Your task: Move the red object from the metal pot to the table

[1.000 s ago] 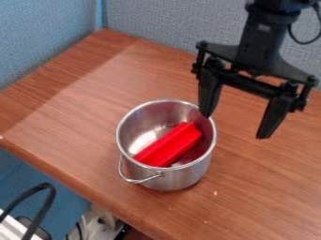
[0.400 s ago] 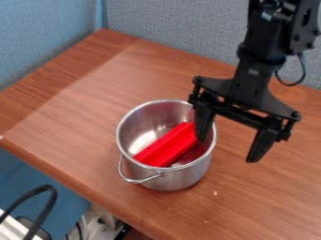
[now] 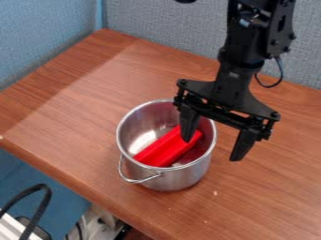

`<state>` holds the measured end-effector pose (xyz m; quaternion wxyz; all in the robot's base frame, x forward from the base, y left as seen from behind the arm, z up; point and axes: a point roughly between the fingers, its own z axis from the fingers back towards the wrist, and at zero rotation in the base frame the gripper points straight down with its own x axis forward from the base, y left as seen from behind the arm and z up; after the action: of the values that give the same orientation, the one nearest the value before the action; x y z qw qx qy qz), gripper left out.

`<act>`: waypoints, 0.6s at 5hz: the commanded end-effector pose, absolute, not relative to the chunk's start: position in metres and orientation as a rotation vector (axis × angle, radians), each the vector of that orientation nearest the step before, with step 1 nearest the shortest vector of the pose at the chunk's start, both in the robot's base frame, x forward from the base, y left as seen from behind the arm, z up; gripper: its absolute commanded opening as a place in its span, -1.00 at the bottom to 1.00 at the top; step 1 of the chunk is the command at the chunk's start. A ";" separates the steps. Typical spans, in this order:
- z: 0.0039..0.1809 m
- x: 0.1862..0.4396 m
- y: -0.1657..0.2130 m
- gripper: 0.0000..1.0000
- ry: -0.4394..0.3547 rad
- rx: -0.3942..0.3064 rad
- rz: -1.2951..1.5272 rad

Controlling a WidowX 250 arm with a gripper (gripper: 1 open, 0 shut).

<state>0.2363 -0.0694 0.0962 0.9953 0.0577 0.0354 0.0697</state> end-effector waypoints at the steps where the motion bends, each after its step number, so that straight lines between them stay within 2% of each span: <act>1: 0.110 0.236 -0.070 1.00 0.016 0.092 0.143; 2: 0.112 0.231 -0.075 1.00 0.014 0.088 0.139; 3: 0.123 0.232 -0.057 1.00 -0.001 0.063 0.231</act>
<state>0.2308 -0.0579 0.1146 0.9932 0.0376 0.0165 0.1091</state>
